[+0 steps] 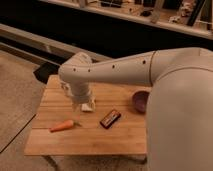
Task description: Place the bottle in the ceramic bowl
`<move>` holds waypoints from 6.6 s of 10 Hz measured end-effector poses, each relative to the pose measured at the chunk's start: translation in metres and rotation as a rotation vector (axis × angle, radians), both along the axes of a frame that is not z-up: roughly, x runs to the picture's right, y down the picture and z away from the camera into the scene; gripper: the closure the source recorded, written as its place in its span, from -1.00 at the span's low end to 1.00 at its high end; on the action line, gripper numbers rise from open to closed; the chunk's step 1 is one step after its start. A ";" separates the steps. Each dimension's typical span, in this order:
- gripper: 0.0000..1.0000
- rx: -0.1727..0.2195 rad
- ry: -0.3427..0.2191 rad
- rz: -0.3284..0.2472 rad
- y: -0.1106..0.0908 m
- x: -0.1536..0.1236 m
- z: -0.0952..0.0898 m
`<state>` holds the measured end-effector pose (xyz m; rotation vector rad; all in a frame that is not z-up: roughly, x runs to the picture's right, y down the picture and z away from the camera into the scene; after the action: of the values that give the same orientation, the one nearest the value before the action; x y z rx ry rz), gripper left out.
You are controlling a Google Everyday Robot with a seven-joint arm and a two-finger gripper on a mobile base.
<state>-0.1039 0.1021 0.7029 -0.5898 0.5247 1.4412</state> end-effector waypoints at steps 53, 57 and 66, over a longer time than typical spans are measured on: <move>-0.30 -0.001 0.000 0.000 0.001 0.000 0.000; -0.30 -0.001 0.000 0.000 0.001 0.000 0.000; -0.30 0.246 -0.324 -0.227 -0.070 -0.034 0.043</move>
<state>-0.1382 0.0321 0.7455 -0.5342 0.1493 1.1447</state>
